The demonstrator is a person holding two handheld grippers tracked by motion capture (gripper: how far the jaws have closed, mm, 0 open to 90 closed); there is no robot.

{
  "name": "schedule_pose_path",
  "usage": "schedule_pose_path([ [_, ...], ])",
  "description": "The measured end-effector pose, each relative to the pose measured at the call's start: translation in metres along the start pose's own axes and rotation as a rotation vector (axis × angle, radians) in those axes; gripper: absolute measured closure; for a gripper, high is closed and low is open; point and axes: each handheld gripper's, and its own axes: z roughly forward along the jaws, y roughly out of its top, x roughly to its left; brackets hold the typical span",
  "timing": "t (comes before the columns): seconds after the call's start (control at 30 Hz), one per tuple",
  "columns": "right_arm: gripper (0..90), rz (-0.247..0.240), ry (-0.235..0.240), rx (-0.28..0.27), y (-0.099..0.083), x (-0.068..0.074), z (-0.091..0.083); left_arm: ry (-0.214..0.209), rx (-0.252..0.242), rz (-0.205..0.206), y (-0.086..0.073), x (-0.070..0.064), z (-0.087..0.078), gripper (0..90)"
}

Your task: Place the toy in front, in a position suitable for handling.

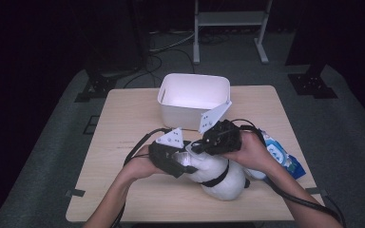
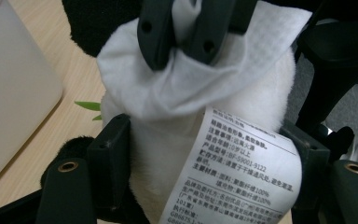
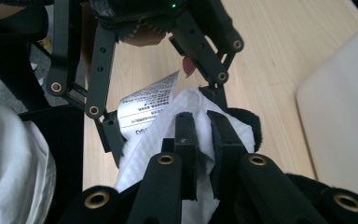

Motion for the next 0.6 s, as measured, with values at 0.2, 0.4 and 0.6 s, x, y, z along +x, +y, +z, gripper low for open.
schedule_pose_path([
  [0.2,82.8,0.023,-0.045,-0.009,-0.003,-0.006,-0.011,0.004,-0.018,-0.011,-0.004,-0.001,-0.001,30.1],
  [0.4,82.8,0.085,-0.084,-0.041,-0.013,-0.021,-0.022,0.002,-0.025,-0.012,-0.008,-0.001,-0.002,30.3],
  [0.6,82.5,0.136,-0.117,-0.051,-0.022,-0.034,-0.025,0.001,-0.022,-0.008,-0.009,-0.001,-0.003,30.3],
])
